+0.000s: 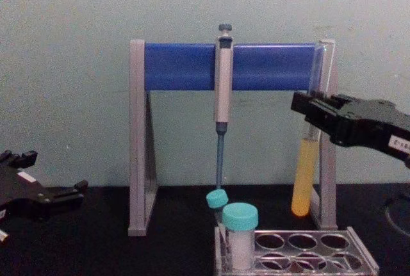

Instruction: Pick up the test tube from the test tube rack, shake it, then place it back into the test tube rack.

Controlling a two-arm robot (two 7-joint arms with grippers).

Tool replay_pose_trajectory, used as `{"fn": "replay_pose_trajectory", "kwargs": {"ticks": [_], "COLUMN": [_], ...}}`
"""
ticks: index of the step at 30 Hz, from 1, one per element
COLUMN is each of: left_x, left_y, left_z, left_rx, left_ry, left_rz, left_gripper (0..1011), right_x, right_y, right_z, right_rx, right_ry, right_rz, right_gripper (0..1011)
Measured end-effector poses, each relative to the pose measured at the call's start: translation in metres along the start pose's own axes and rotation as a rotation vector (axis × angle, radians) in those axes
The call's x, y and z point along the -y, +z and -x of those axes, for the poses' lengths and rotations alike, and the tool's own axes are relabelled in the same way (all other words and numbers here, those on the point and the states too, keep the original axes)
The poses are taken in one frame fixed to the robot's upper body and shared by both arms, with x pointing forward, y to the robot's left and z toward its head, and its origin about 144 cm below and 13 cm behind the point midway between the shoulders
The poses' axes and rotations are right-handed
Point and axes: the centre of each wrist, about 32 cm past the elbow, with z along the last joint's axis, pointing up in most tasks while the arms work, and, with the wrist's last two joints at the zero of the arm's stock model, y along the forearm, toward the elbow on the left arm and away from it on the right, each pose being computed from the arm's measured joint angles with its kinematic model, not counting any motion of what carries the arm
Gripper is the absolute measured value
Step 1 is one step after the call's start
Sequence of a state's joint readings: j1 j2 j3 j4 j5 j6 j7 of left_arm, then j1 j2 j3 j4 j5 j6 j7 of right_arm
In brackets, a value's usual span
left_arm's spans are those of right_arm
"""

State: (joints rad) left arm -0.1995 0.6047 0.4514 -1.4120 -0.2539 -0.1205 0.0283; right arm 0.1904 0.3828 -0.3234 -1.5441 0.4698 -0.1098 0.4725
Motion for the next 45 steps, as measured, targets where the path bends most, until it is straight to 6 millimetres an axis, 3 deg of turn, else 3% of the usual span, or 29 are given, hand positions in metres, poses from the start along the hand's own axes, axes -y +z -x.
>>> {"fn": "replay_pose_trajectory", "kwargs": {"ticks": [10, 45], "left_x": [0.0, 0.0], "left_y": [0.0, 0.0], "left_z": [0.0, 0.0], "left_rx": [0.0, 0.0], "left_ry": [0.0, 0.0], "left_rz": [0.0, 0.0], "left_gripper": [1010, 1010], "right_x": [0.007, 0.004], "right_y": [-0.004, -0.023], "right_z": [0.003, 0.001], "right_rx": [-0.008, 0.002], "right_ry": [0.002, -0.013], "right_rz": [0.033, 0.093], "right_gripper": [230, 230]}}
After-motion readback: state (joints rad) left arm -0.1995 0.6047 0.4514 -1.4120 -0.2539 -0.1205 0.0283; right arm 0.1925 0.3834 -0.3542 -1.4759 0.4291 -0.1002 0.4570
